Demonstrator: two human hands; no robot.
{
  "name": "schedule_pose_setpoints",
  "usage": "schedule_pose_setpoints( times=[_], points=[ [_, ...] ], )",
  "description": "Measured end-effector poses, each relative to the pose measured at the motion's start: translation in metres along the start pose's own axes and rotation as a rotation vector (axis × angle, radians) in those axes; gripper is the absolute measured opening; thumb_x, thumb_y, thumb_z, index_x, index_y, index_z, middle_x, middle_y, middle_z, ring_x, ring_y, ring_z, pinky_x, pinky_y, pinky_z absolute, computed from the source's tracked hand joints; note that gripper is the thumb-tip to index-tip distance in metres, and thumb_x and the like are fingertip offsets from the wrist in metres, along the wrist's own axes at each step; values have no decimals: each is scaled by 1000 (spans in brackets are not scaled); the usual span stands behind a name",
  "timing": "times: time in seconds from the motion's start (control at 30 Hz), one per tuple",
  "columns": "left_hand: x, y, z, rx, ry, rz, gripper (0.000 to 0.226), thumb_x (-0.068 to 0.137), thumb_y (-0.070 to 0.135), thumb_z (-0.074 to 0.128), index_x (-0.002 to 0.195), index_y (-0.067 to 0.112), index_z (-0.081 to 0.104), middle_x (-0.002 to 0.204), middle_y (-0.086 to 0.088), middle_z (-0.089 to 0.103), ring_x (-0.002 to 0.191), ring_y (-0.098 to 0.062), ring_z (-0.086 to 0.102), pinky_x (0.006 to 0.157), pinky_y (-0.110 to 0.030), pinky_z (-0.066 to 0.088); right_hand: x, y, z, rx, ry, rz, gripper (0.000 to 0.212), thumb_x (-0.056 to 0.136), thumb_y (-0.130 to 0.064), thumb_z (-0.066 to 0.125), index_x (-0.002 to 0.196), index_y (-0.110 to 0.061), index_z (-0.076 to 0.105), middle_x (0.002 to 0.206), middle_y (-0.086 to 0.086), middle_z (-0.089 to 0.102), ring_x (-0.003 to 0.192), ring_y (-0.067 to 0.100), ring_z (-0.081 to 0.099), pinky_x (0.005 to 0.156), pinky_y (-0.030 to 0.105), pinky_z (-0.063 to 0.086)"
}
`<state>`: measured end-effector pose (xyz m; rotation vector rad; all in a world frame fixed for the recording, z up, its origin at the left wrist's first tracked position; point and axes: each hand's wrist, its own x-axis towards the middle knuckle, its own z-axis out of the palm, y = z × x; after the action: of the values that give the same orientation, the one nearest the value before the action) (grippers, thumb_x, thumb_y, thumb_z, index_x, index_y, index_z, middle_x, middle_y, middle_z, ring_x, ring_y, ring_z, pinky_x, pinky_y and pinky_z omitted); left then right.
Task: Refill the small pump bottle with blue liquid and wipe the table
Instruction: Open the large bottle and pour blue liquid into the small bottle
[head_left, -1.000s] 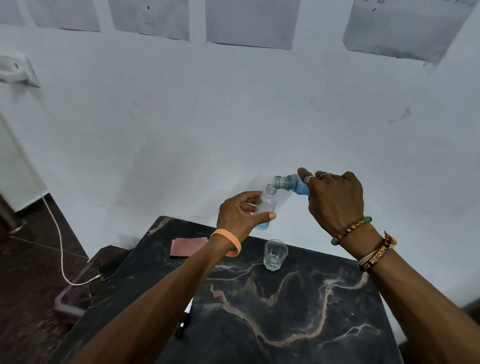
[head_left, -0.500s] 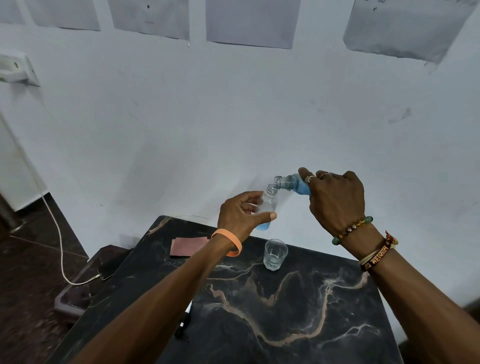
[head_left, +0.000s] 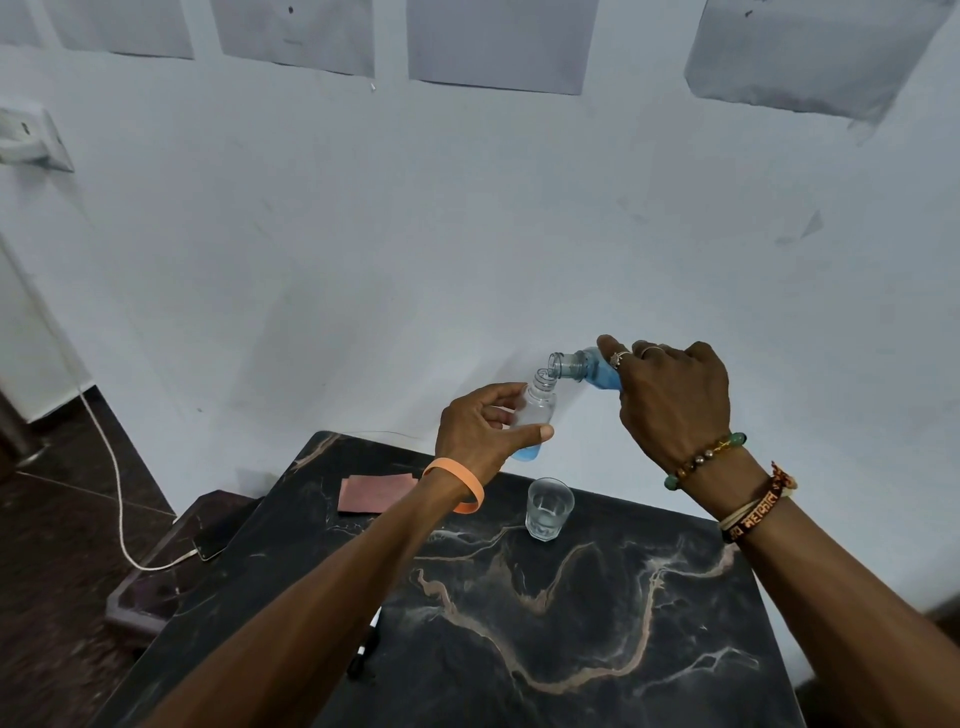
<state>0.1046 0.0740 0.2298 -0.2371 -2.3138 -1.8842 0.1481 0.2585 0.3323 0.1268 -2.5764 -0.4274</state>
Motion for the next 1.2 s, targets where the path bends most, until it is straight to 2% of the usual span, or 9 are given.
schedule_pose_setpoints(
  times=[0.47,0.63,0.83,1.2],
  points=[
    [-1,0,1,3,-9,1,58,63,39,88,116,29,66,109,8,70,91,-10,67,81,-24,56,-2,1,-2,-1,-6,5,49,90,-14,47,138,-22,46,91,6,67,82,29,63,74,34,36],
    [-1,-1,1,-2,-7,-5,61,62,39,88,118,26,66,110,4,71,93,-14,68,85,-32,58,-2,-1,-5,-8,-14,4,49,87,-11,49,135,-21,49,86,6,67,78,30,63,71,34,35],
    [-2,0,0,-7,-6,-11,61,62,39,88,118,27,66,111,5,70,93,-14,68,86,-32,57,-3,-3,-8,-7,9,-6,47,82,-5,59,128,-15,59,72,10,64,64,33,61,65,34,36],
    [-4,-1,-4,-9,-10,-13,61,63,38,88,118,27,66,112,5,70,94,-14,68,86,-31,57,-3,-7,-9,-19,22,-7,48,83,-7,56,130,-17,57,74,9,64,67,32,61,66,34,35]
  ],
)
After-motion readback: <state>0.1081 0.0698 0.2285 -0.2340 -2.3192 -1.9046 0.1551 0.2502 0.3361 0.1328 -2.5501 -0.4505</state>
